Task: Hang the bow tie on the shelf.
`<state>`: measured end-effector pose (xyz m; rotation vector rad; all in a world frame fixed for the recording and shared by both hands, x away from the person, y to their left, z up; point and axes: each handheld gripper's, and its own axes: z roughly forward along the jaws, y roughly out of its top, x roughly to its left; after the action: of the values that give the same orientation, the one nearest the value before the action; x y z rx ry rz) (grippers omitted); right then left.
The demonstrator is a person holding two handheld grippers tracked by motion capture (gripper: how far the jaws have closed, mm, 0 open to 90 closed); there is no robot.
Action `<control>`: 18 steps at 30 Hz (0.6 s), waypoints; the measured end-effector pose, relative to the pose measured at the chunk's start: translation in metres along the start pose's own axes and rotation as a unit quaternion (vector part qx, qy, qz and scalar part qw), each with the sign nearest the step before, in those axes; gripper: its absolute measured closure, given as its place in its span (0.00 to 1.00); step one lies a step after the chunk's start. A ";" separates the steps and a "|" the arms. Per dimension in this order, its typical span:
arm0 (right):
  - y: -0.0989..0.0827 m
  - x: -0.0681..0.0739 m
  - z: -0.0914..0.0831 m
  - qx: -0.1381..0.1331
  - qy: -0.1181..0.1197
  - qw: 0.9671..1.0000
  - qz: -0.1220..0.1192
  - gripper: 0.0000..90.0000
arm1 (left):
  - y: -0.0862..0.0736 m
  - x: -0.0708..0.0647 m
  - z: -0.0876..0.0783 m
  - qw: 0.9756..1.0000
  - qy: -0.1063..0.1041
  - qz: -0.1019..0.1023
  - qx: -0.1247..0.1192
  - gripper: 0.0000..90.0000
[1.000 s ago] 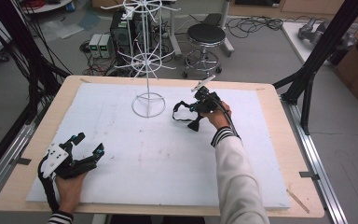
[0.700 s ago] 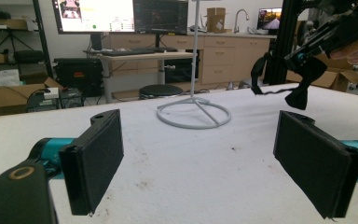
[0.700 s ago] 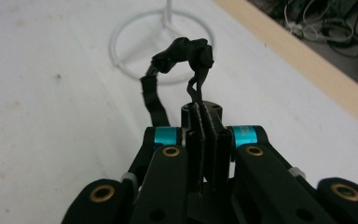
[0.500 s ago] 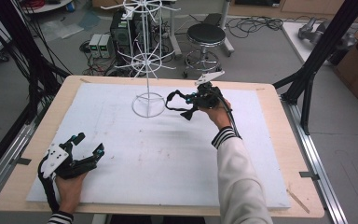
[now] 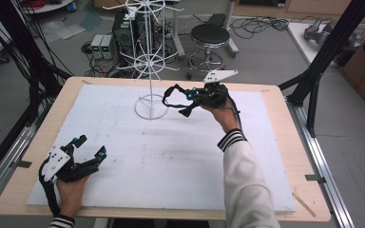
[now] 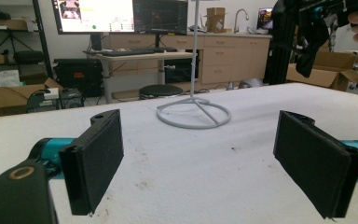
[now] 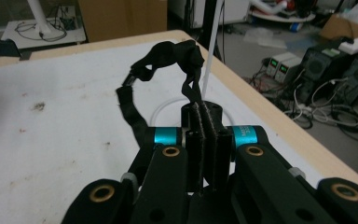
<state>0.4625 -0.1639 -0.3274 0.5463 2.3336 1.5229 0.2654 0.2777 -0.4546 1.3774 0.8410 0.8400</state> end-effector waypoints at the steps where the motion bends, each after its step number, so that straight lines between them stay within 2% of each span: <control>1: 0.001 0.001 -0.001 -0.005 0.001 1.000 -0.001 0.97 | 0.000 0.000 0.000 1.000 0.000 0.001 0.001 0.18; 8: 0.005 0.004 -0.003 -0.038 -0.001 0.999 -0.002 0.98 | 0.000 0.000 0.000 1.000 0.000 0.001 0.001 0.18; 11: 0.007 0.006 -0.003 -0.049 -0.001 0.999 0.008 0.97 | 0.000 0.000 0.000 1.000 0.000 0.001 0.000 0.18; 18: 0.010 0.011 0.002 -0.069 -0.015 0.997 0.011 0.98 | 0.000 0.000 0.000 1.000 0.000 0.000 -0.001 0.18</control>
<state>0.4555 -0.1535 -0.3196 0.5567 2.1857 1.6594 0.2656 0.2775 -0.4546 1.3763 0.8401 0.8418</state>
